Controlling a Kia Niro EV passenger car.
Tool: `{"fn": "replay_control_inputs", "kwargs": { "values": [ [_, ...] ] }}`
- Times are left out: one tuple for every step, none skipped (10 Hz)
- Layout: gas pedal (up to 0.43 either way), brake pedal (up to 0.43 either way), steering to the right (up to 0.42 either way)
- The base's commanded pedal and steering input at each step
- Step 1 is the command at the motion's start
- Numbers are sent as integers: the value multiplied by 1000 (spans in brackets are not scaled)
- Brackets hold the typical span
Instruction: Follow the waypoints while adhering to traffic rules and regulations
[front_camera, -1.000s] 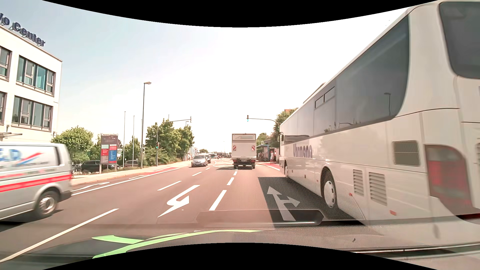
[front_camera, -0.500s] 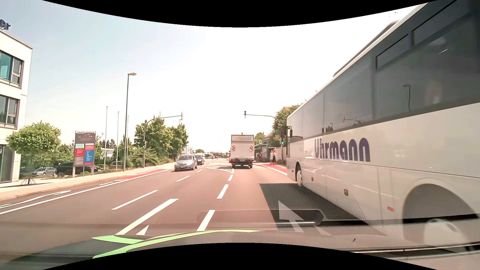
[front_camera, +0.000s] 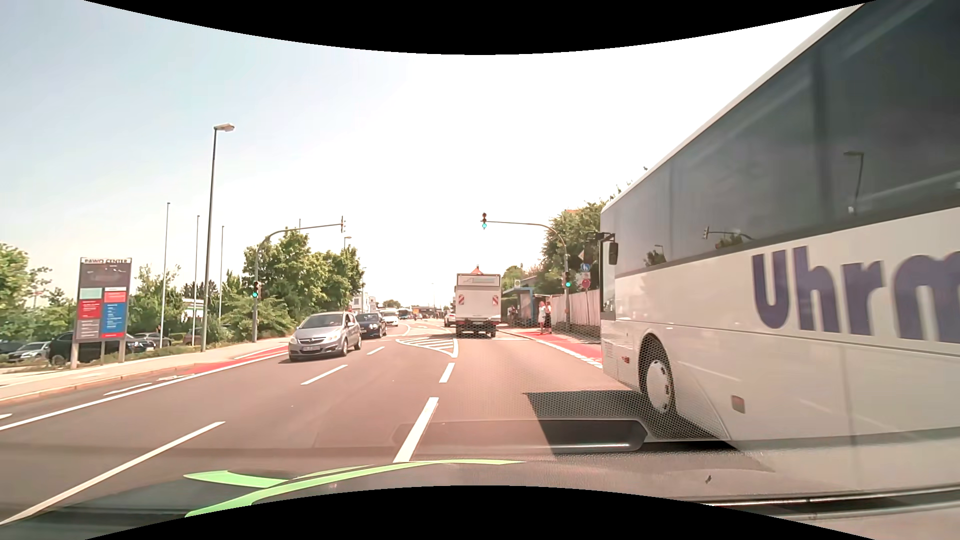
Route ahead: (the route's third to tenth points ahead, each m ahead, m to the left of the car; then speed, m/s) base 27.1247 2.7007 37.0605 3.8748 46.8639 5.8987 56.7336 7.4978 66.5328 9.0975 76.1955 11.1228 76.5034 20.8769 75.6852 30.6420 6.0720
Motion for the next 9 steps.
{"fn": "replay_control_inputs", "kwargs": {
  "values": [
    [110,0,19],
    [110,0,15],
    [98,0,13],
    [98,0,12],
    [98,0,12],
    [98,0,11],
    [98,0,11],
    [98,0,11],
    [110,0,11]
  ]
}}
